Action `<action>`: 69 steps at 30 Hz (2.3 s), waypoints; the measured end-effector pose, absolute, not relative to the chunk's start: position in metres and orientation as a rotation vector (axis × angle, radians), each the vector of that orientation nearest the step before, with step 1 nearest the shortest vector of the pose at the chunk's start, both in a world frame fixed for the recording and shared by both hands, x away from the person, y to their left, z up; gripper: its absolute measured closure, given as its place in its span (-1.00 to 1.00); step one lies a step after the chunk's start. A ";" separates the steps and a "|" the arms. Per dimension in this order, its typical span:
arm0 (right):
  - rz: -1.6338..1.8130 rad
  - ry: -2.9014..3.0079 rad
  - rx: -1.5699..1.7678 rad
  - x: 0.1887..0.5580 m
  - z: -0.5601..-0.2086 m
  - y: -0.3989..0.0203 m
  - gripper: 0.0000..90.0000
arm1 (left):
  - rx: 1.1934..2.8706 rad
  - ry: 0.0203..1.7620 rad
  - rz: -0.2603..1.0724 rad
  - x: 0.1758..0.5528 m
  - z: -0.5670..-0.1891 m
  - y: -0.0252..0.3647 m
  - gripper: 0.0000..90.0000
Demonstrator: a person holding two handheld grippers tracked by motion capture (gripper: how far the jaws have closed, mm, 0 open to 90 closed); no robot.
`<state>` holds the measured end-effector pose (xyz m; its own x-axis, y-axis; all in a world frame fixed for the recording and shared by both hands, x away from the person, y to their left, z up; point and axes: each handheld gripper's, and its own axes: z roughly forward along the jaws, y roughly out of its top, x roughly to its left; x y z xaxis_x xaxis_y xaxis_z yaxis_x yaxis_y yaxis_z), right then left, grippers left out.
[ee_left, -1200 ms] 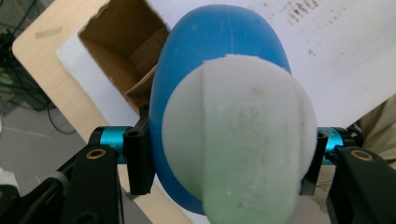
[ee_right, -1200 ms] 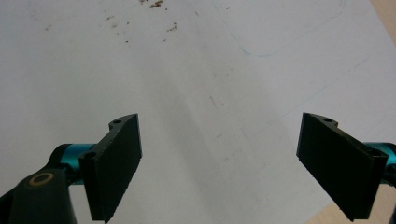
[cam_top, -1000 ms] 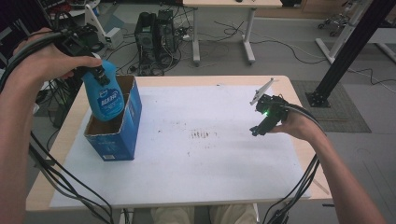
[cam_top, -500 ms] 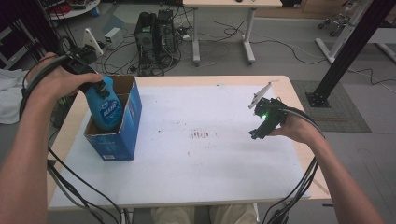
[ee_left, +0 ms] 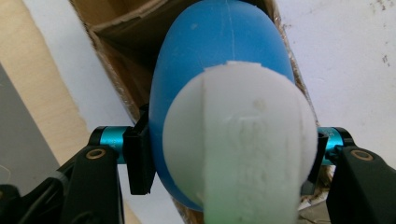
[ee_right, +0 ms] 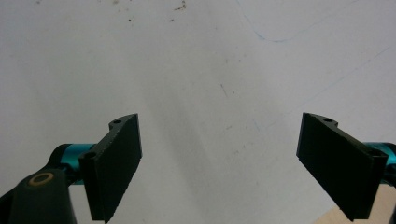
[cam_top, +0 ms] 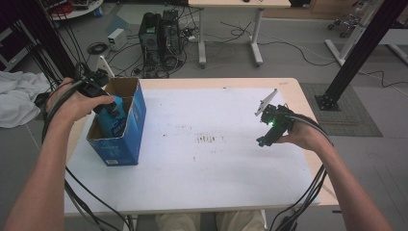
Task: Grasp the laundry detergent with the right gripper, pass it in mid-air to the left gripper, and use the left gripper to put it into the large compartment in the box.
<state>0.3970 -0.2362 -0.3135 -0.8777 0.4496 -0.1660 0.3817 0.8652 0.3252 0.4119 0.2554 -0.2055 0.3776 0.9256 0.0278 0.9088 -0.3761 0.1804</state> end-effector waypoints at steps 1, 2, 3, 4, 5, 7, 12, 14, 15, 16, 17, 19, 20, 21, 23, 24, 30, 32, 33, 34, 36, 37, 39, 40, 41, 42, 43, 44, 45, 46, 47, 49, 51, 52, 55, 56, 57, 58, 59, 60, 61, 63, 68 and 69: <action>0.430 2.796 0.631 0.398 -0.308 -0.237 -0.70 | 2.498 1.674 0.183 0.412 -0.209 0.255 -0.14; 0.430 2.794 0.637 0.398 -0.309 -0.237 -0.70 | 2.458 1.694 0.156 0.412 -0.237 0.256 -0.14; 0.411 2.803 0.627 0.397 -0.315 -0.236 -0.70 | 2.454 1.696 0.160 0.412 -0.238 0.256 -0.14; 0.411 2.802 0.626 0.397 -0.315 -0.236 -0.70 | 2.470 1.684 0.150 0.411 -0.243 0.255 -0.14; 0.409 2.803 0.636 0.397 -0.315 -0.236 -0.70 | 2.479 1.682 0.144 0.411 -0.247 0.254 -0.14; 0.411 2.802 0.633 0.397 -0.314 -0.236 -0.70 | 2.463 1.690 0.153 0.412 -0.240 0.256 -0.14; 0.410 2.799 0.641 0.396 -0.316 -0.235 -0.70 | 2.531 1.658 0.157 0.410 -0.265 0.250 -0.14; 0.409 2.801 0.641 0.397 -0.315 -0.235 -0.70 | 2.525 1.662 0.155 0.409 -0.266 0.250 -0.15; 0.404 2.803 0.640 0.396 -0.318 -0.236 -0.70 | 2.520 1.668 0.150 0.410 -0.263 0.250 -0.15; 0.409 2.800 0.639 0.396 -0.317 -0.235 -0.70 | 2.530 1.652 0.179 0.408 -0.269 0.249 -0.15; 0.401 2.804 0.644 0.396 -0.320 -0.236 -0.70 | 2.519 1.665 0.157 0.409 -0.266 0.249 -0.15; 0.400 2.805 0.645 0.396 -0.320 -0.236 -0.70 | 2.530 1.653 0.177 0.408 -0.269 0.250 -0.15; 0.402 2.803 0.644 0.396 -0.320 -0.236 -0.70 | 2.531 1.650 0.186 0.408 -0.269 0.249 -0.15; 0.400 2.804 0.644 0.396 -0.320 -0.236 -0.70 | 2.559 1.641 0.193 0.406 -0.271 0.246 -0.15; 0.398 2.804 0.646 0.396 -0.320 -0.236 -0.70 | 2.467 1.689 0.148 0.411 -0.242 0.256 -0.15; 0.409 2.802 0.637 0.397 -0.315 -0.236 -0.70 | 2.469 1.686 0.150 0.411 -0.243 0.255 -0.15; 0.393 2.807 0.648 0.396 -0.320 -0.234 -0.70 | 2.602 1.629 0.196 0.406 -0.275 0.242 -0.15; 0.393 2.806 0.648 0.396 -0.320 -0.234 -0.70 | 2.573 1.639 0.197 0.406 -0.272 0.244 -0.15; 0.399 2.805 0.640 0.396 -0.320 -0.235 -0.70 | 2.583 1.642 0.196 0.406 -0.275 0.243 -0.15; 0.393 2.806 0.647 0.396 -0.320 -0.234 -0.70 | 2.612 1.619 0.197 0.406 -0.275 0.243 -0.15; 0.393 2.808 0.644 0.396 -0.321 -0.233 -0.70 | 2.613 1.614 0.206 0.405 -0.275 0.242 -0.15; 0.388 2.808 0.640 0.396 -0.322 -0.232 -0.70 | 2.595 1.633 0.195 0.406 -0.275 0.242 -0.15; 0.388 2.808 0.639 0.396 -0.322 -0.232 -0.70 | 2.596 1.635 0.192 0.406 -0.275 0.242 -0.15; 0.392 2.807 0.643 0.396 -0.321 -0.234 -0.70 | 2.613 1.614 0.206 0.405 -0.275 0.242 -0.15; 0.390 2.807 0.634 0.396 -0.322 -0.231 -0.70 | 2.605 1.622 0.201 0.406 -0.275 0.243 -0.15; 0.393 2.808 0.643 0.396 -0.321 -0.233 -0.70 | 2.612 1.614 0.206 0.405 -0.275 0.242 -0.15; 0.389 2.808 0.638 0.396 -0.322 -0.232 -0.70 | 2.626 1.609 0.200 0.406 -0.275 0.242 -0.15; 0.386 2.807 0.635 0.396 -0.322 -0.231 -0.70 | 2.611 1.615 0.208 0.405 -0.275 0.242 -0.15; 0.389 2.809 0.633 0.396 -0.322 -0.231 -0.70 | 2.611 1.618 0.199 0.406 -0.275 0.243 -0.15; 0.391 2.807 0.645 0.396 -0.321 -0.233 -0.70 | 2.627 1.609 0.202 0.406 -0.275 0.241 -0.15; 0.383 2.805 0.644 0.396 -0.322 -0.232 -0.70 | 2.633 1.603 0.205 0.406 -0.275 0.241 -0.15; 0.383 2.805 0.641 0.396 -0.322 -0.232 -0.70 | 2.640 1.597 0.197 0.406 -0.275 0.241 -0.15; 0.389 2.809 0.632 0.396 -0.322 -0.231 -0.70 | 2.646 1.593 0.199 0.406 -0.275 0.242 -0.16; 0.383 2.805 0.640 0.396 -0.322 -0.232 -0.70 | 2.638 1.599 0.195 0.406 -0.275 0.241 -0.16; 0.382 2.806 0.640 0.396 -0.322 -0.232 -0.70 | 2.639 1.599 0.199 0.406 -0.275 0.241 -0.16; 0.383 2.805 0.641 0.396 -0.322 -0.232 -0.70 | 2.626 1.609 0.204 0.406 -0.275 0.242 -0.16; 0.385 2.806 0.640 0.396 -0.322 -0.232 -0.70 | 2.674 1.580 0.194 0.406 -0.274 0.240 -0.16; 0.378 2.805 0.650 0.396 -0.323 -0.232 -0.70 | 2.666 1.585 0.191 0.406 -0.274 0.240 -0.17; 0.379 2.806 0.640 0.396 -0.323 -0.232 -0.70 | 2.675 1.582 0.197 0.405 -0.273 0.239 -0.17; 0.378 2.806 0.650 0.396 -0.323 -0.232 -0.70 | 2.679 1.578 0.196 0.405 -0.272 0.239 -0.17; 0.378 2.805 0.647 0.397 -0.323 -0.232 -0.70 | 2.667 1.585 0.194 0.406 -0.274 0.239 -0.17; 0.379 2.805 0.647 0.397 -0.323 -0.231 -0.70 | 2.639 1.599 0.196 0.406 -0.275 0.241 -0.19; 0.373 2.811 0.645 0.397 -0.323 -0.229 -0.70 | 2.679 1.579 0.202 0.405 -0.261 0.245 -0.20; 0.371 2.810 0.648 0.397 -0.323 -0.229 -0.70 | 2.673 1.582 0.199 0.404 -0.261 0.245 -0.20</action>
